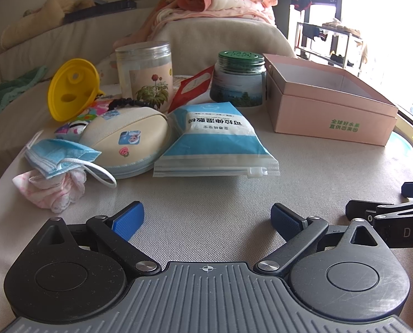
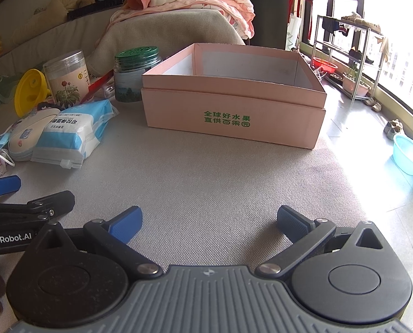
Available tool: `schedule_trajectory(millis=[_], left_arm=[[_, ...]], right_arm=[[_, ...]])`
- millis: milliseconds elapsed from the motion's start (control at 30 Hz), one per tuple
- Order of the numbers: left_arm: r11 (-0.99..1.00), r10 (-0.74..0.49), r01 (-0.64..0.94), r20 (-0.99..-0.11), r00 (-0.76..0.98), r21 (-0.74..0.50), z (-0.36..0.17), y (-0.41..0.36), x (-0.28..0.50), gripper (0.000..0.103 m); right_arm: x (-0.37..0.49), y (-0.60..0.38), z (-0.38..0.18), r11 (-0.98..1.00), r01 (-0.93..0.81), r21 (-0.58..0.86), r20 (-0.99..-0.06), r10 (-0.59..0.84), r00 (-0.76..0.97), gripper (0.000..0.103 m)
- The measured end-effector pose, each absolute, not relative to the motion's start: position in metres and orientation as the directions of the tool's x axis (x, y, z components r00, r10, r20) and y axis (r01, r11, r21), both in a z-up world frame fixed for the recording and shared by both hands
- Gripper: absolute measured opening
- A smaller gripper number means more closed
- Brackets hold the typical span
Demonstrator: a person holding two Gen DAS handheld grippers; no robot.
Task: Organize soft objects
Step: 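Grasp the blue face masks with the right gripper while the left gripper reaches toward them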
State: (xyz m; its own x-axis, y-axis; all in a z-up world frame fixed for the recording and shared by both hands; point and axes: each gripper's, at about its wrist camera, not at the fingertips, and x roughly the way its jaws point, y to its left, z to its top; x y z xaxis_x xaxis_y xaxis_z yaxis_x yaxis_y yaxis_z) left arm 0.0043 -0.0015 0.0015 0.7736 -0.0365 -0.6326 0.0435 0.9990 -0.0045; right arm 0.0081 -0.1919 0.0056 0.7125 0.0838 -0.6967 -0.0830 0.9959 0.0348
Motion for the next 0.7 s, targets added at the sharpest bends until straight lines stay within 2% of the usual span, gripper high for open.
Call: schedule_trajectory(millis=[167,333,500,700], left_arm=[[0.988,-0.134,0.151,-0.645,0.752,-0.03,0.004,0.004,0.004,0.1],[0.941,-0.332,0.29,-0.639,0.694,-0.174,0.024,0.025,-0.006,0.1],[0.939,-0.34,0.292,-0.595,0.728,-0.179,0.052,0.069,-0.01,0.1],[0.97,-0.225,0.126,-0.563,0.795,-0.21,0.074,0.155,0.007,0.1]], right_arm=[[0.011,-0.187,0.009,0.998,-0.063,0.012,-0.743,0.05,0.667,0.103],[0.013,-0.185,0.013,0.985,-0.169,0.013,-0.771,0.118,0.626,0.103],[0.011,-0.179,0.017,0.986,-0.164,0.028,-0.771,0.126,0.624,0.101],[0.014,-0.166,0.029,0.986,-0.162,0.043,-0.723,0.143,0.676,0.1]])
